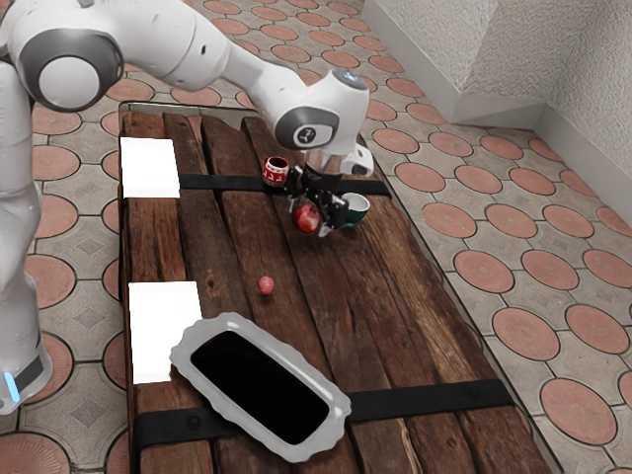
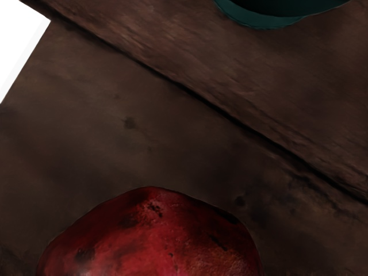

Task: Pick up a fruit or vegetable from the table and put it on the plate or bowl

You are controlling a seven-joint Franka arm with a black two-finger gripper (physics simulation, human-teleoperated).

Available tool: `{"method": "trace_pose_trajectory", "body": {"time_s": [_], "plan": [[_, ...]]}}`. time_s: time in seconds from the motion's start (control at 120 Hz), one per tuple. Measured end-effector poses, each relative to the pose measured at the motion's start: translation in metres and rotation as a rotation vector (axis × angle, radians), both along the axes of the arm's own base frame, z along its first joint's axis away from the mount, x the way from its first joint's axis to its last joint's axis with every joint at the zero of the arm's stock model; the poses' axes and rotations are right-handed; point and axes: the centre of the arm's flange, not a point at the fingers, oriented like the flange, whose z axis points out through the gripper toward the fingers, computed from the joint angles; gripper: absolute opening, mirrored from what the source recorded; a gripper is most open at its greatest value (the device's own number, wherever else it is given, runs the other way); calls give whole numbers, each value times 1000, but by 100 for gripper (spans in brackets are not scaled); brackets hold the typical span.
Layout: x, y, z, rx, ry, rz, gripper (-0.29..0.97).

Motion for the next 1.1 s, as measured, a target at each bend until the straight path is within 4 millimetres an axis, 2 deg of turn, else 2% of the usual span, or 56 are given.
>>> {"method": "trace_pose_trajectory", "body": {"time_s": [0.092,0.158,0.567,0.733,0.858,0.917,0.983,1.1], "plan": [[0,0,-1,1,1,2,40],[-1,1,-1,3,2,5,34],[-2,-1,2,-23,14,41,31],[4,-5,43,-43,5,64,28],[-13,-17,80,-101,13,73,31],[-26,-21,87,-136,32,78,32],[-46,-37,96,-168,43,58,32],[-71,-105,101,-179,73,-54,33]]}}
